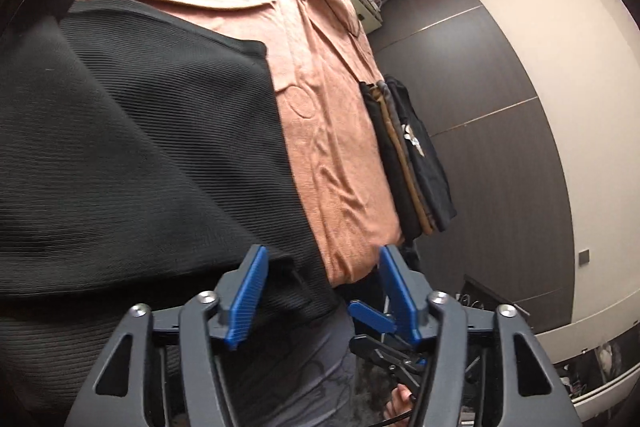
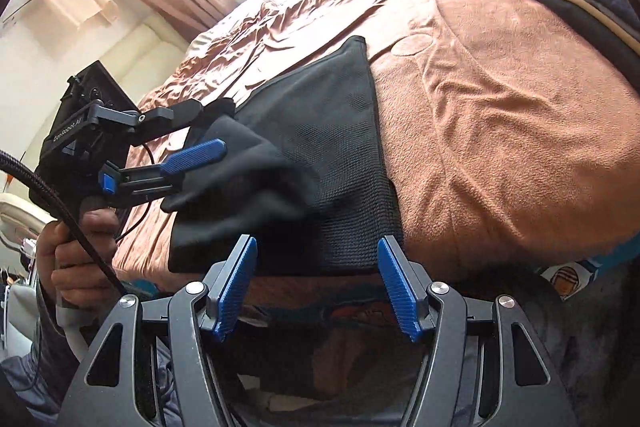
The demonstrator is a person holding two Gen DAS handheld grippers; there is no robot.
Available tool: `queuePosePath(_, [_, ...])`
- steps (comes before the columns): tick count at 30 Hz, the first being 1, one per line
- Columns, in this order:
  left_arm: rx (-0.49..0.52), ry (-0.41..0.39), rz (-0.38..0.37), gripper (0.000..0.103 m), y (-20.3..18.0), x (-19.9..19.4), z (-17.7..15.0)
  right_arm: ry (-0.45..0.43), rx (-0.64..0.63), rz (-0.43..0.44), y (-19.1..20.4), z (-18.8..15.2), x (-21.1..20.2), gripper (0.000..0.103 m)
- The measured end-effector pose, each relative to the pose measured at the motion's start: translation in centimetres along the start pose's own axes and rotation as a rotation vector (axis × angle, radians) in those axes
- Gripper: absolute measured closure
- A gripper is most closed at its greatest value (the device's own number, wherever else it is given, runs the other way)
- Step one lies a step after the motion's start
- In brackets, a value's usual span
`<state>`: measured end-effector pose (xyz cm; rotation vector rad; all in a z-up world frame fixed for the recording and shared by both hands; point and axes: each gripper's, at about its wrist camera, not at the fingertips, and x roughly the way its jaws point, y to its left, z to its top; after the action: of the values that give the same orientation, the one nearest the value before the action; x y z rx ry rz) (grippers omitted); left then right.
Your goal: Fold small clothes
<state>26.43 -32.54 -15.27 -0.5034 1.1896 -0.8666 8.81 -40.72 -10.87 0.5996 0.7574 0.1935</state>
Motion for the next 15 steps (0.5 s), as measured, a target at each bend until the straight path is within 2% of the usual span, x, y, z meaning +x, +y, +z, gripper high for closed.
queuePosePath(7, [-0.04, -0.074, 0.077, 0.031, 3.4, -3.8, -0.6, 0.047, -0.019, 0.009, 0.8, 0.6, 2.3, 0.042])
queuePosePath(15, [-0.156, -0.101, 0.128, 0.029, 7.9, -7.1, -2.0, 0.075, 0.065, 0.049, -0.5, 1.7, 5.3, 0.042])
